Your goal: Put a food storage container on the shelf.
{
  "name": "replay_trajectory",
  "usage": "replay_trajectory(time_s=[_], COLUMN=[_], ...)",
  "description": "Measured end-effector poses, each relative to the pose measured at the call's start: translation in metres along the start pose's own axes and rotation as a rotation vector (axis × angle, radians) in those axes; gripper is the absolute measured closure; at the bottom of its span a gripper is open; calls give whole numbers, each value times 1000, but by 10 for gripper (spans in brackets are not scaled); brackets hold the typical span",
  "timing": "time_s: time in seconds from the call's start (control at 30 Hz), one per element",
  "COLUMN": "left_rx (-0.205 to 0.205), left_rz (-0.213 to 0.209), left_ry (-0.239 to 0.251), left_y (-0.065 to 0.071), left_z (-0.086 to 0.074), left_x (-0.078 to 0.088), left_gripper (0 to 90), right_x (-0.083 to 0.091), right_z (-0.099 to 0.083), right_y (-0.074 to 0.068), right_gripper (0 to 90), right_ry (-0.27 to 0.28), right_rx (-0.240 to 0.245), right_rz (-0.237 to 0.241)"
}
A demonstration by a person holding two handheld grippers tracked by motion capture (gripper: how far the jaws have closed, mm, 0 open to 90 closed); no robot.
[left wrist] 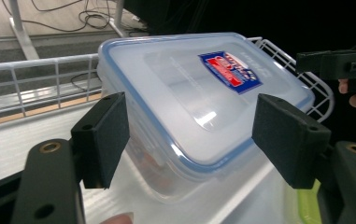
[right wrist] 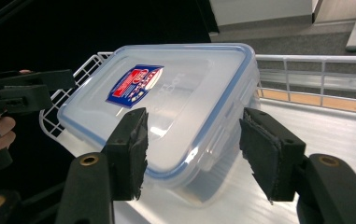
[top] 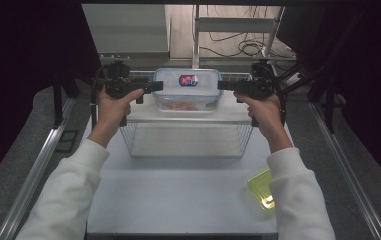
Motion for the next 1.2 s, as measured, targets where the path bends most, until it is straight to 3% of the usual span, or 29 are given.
replay_trajectory(time_s=[0.13, 0.3, 0.4, 0.57, 0.73, 0.8, 0.9, 1.07, 1.2], left_rx=[-1, -14, -73, -78, -80, -101, -111, -104, -91], left_rz=[-17, -30, -11, -49, -96, -88, -110, -154, -158], left_ry=[7, 13, 5, 27, 38, 37, 36, 28, 16], left_y=[5, 11, 14, 23, 33, 35, 42, 50, 49], left_z=[-3, -8, -14, -24, -43, -53, -67, -94, -117], left_x=[4, 11, 18, 34, 51, 56, 62, 72, 79], left_gripper=[267, 259, 246, 231, 227, 226, 226, 224, 221], right_x=[9, 14, 19, 27, 42, 47, 56, 69, 76], right_z=[1, -7, -11, -22, -37, -44, -58, -80, -102], right_y=[-2, -8, -11, -14, -16, -17, -18, -19, -18], right_gripper=[403, 402, 426, 474, 476, 467, 446, 431, 420], right_ry=[34, 27, 39, 60, 82, 85, 94, 110, 109], right_rx=[10, 33, 59, 88, 98, 106, 114, 107, 119], right_rz=[20, 33, 36, 49, 81, 91, 106, 136, 146])
Point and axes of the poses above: each handheld gripper's, and its own axes: x roughly backward along the jaws, z roughly out of its top, y roughly to its right, the point moved 10 cm from there along -x, roughly forward along the jaws, and after that the axes turned 12 degrees about y, right-handed, at the moved point
